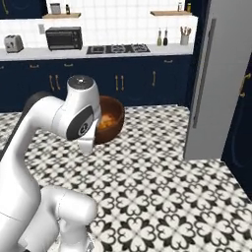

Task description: Pick the chicken drumstick and lemon from their plates and place them in the bowl. Then put the bowl in the fridge.

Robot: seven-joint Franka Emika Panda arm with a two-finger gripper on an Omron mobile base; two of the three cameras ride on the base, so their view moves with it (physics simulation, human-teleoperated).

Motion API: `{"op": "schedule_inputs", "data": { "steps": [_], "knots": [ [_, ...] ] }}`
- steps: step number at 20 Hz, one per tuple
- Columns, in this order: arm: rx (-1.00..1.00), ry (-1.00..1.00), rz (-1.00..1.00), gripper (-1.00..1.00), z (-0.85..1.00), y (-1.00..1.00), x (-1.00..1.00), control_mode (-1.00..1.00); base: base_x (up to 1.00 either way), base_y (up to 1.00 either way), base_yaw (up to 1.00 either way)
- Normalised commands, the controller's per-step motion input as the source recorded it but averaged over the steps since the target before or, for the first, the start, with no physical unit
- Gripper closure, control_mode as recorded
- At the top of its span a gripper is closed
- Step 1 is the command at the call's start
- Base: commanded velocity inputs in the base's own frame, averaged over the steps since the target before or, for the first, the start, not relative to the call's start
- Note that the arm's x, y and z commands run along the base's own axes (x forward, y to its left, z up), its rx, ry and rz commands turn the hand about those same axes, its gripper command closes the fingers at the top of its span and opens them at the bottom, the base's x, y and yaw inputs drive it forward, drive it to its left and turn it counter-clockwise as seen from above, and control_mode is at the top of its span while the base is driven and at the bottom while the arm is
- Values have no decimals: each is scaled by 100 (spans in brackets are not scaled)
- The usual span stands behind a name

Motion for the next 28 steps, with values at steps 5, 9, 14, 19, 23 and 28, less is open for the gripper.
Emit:
{"op": "schedule_inputs", "data": {
  "steps": [5, 9, 14, 19, 23, 28],
  "knots": [
    [0, 0, 0, 100, 0, 0, 0, 100, 100, 46, -23],
    [0, 0, 0, 100, 0, 0, 0, 100, 99, 91, -21],
    [0, 0, 0, 100, 0, 0, 0, 100, 82, 100, -26],
    [0, 0, 0, 100, 0, 0, 0, 100, 95, 100, -35],
    [0, 0, 0, 100, 0, 0, 0, 100, 94, 100, -38],
    [0, 0, 0, 100, 0, 0, 0, 100, 96, 100, -53]
  ]
}}
